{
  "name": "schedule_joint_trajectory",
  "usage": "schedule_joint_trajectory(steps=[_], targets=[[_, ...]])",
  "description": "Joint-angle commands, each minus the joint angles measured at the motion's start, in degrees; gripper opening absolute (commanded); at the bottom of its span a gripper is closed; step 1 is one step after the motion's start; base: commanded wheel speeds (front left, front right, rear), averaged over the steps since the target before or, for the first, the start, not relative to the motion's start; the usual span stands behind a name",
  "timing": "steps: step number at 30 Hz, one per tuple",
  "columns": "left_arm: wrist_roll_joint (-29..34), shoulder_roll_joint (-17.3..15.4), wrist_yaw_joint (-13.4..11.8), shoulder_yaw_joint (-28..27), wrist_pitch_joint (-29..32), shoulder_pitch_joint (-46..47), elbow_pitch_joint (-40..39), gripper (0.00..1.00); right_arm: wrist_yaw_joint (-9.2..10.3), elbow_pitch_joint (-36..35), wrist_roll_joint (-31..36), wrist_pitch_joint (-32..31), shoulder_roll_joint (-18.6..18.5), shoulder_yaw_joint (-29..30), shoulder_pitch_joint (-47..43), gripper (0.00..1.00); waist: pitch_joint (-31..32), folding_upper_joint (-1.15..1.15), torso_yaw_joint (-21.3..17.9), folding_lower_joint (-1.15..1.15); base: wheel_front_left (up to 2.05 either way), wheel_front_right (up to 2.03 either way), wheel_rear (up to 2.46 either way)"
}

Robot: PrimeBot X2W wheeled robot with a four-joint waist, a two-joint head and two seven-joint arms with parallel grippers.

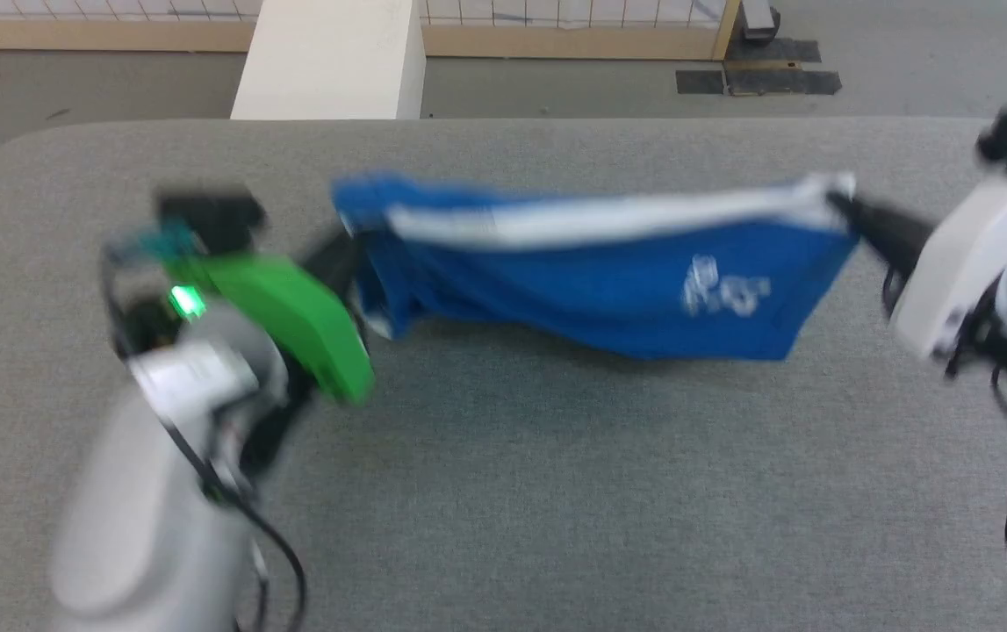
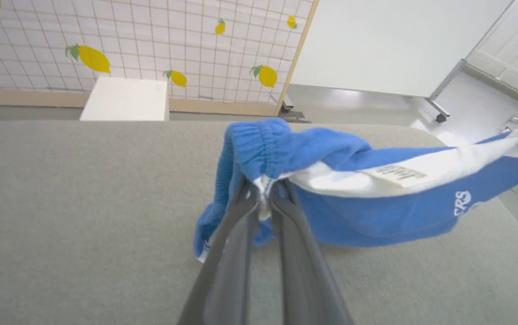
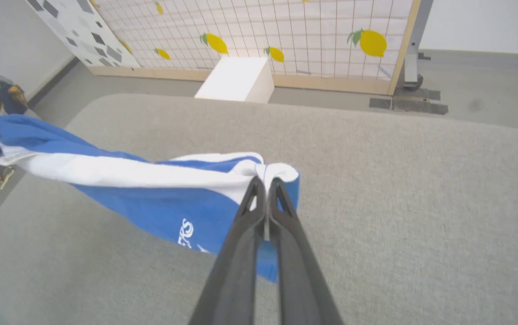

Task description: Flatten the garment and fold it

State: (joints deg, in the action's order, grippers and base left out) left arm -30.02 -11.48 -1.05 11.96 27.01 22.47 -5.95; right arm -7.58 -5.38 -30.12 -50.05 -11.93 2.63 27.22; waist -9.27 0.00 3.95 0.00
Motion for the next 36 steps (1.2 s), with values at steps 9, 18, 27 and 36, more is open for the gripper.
schedule_joint_trajectory(steps=[9, 18, 27, 36], targets=[[-1.4, -3.1, -1.5, -6.2, 4.2, 30.3, 13.7, 0.0, 0.09, 12.0, -1.7, -2.2, 6.9, 6.8, 29.4, 0.0, -6.3, 0.0, -1.9, 0.0, 0.0, 0.0, 0.0], [1.3, -3.3, -4.0, -8.6, -3.4, 48.4, 24.9, 0.0, 0.09, 30.2, 2.0, 12.1, 9.0, 8.5, 52.4, 0.0, -14.3, 0.0, -4.3, 0.0, 0.0, 0.0, 0.0], [0.6, -1.6, -0.5, -7.9, -11.5, 50.2, 29.6, 0.0, 0.09, 37.9, 1.9, 22.9, 9.0, 7.3, 57.5, 0.0, -16.4, 0.0, -3.7, 0.0, 0.0, 0.0, 0.0], [-1.4, -1.3, 5.6, -5.4, -16.2, 33.9, 28.4, 0.0, 0.09, 22.0, -8.7, 19.8, 6.5, 1.6, 34.5, 0.0, -11.2, 0.0, -2.4, 0.0, 0.0, 0.0, 0.0]])
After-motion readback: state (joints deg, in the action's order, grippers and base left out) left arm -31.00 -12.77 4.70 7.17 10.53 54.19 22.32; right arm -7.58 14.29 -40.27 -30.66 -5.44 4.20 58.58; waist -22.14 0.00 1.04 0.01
